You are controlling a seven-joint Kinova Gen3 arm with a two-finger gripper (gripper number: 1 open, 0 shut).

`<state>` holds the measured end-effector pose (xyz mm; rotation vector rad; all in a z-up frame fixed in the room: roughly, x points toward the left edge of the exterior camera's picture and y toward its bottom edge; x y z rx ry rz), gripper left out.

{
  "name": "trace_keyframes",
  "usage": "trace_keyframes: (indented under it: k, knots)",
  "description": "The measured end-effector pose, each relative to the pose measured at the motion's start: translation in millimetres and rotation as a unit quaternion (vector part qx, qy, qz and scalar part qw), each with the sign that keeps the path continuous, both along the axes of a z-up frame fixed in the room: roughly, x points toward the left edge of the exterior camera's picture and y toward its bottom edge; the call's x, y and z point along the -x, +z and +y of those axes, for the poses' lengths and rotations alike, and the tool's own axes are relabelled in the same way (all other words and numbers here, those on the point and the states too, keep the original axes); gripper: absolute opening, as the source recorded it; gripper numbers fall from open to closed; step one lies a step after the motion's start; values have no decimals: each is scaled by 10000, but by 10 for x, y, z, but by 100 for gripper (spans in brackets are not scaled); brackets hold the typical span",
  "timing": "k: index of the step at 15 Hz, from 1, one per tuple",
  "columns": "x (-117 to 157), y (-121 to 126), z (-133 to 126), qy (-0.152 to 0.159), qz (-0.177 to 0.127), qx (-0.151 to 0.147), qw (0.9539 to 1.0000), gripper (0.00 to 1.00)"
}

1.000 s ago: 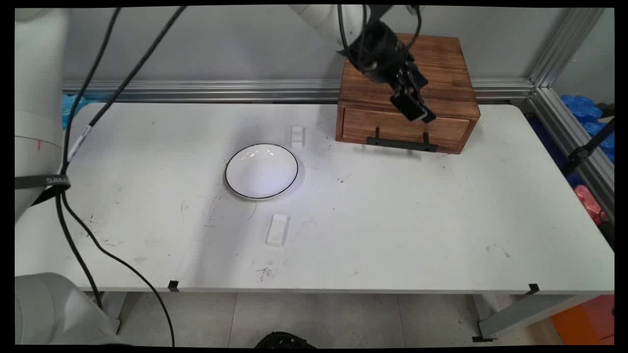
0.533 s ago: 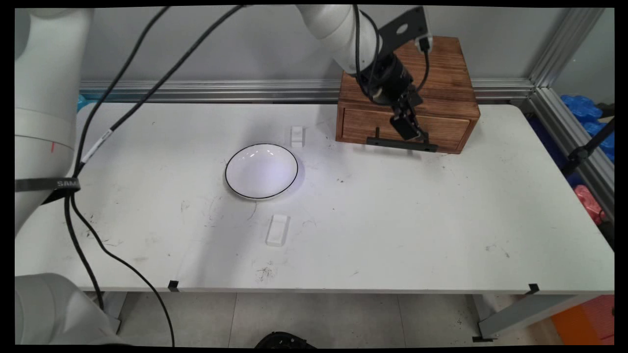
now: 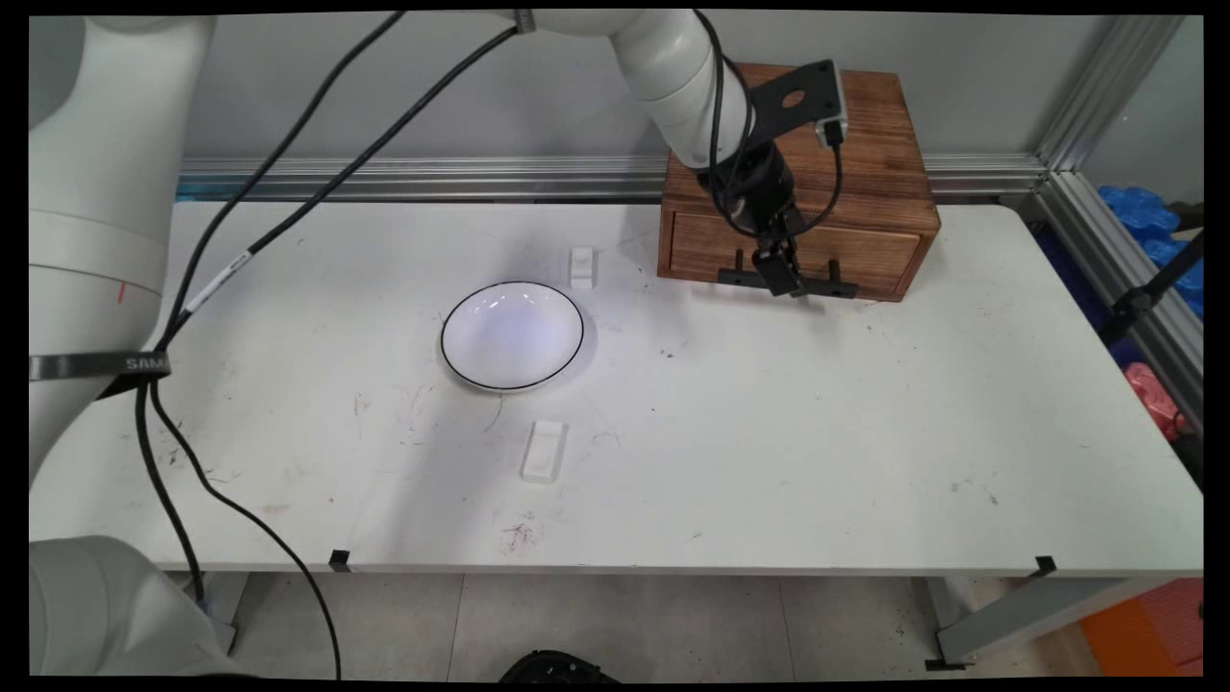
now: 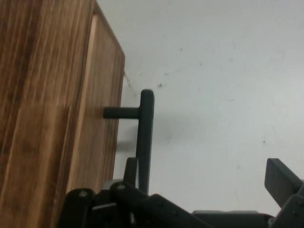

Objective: Open the drawer

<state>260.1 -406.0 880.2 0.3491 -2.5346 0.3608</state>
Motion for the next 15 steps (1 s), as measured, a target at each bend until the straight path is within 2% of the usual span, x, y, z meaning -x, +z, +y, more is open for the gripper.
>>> trace_keyframes:
  k: [7,15]
  knots:
    - [33,-121,-95,264,-235,-143,9993,100]
    - [55,-283,-146,247,-392,-158,9988,100]
